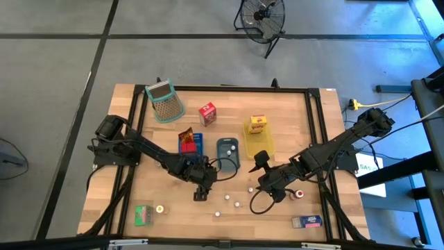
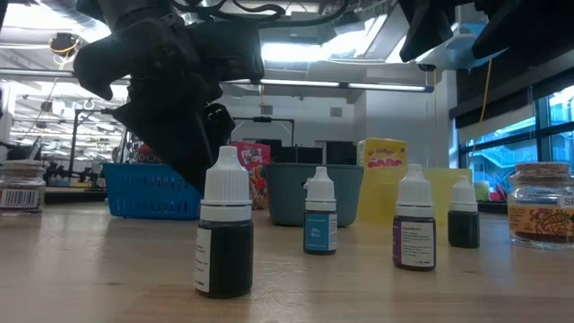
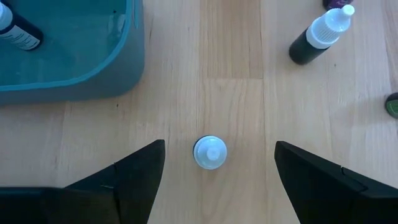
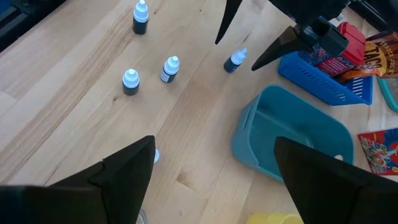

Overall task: Pick & Place Kitchen Items
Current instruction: Put the small food coloring bottle into the gray bin

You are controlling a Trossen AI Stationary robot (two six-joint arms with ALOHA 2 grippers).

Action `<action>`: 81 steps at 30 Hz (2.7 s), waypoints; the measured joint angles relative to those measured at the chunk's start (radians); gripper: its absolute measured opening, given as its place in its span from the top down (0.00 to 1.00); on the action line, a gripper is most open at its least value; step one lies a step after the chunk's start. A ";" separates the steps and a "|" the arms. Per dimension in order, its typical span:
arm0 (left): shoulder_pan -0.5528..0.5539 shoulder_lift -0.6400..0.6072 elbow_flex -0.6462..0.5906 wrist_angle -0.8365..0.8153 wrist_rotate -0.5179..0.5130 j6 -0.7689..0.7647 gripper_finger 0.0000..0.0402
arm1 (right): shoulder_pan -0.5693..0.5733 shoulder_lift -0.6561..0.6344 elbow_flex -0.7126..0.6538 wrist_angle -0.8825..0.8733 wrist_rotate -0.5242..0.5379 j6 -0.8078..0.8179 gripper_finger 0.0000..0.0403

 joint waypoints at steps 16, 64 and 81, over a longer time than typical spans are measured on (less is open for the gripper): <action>-0.001 0.000 0.000 0.007 0.006 -0.006 0.26 | 0.000 0.000 0.000 0.000 -0.037 0.008 0.17; -0.001 0.000 0.000 -0.005 0.007 -0.005 0.26 | -0.013 0.000 0.000 0.000 -0.034 -0.008 0.17; -0.001 0.000 0.000 -0.009 0.007 -0.014 0.26 | -0.013 0.000 0.000 0.000 -0.037 -0.008 0.18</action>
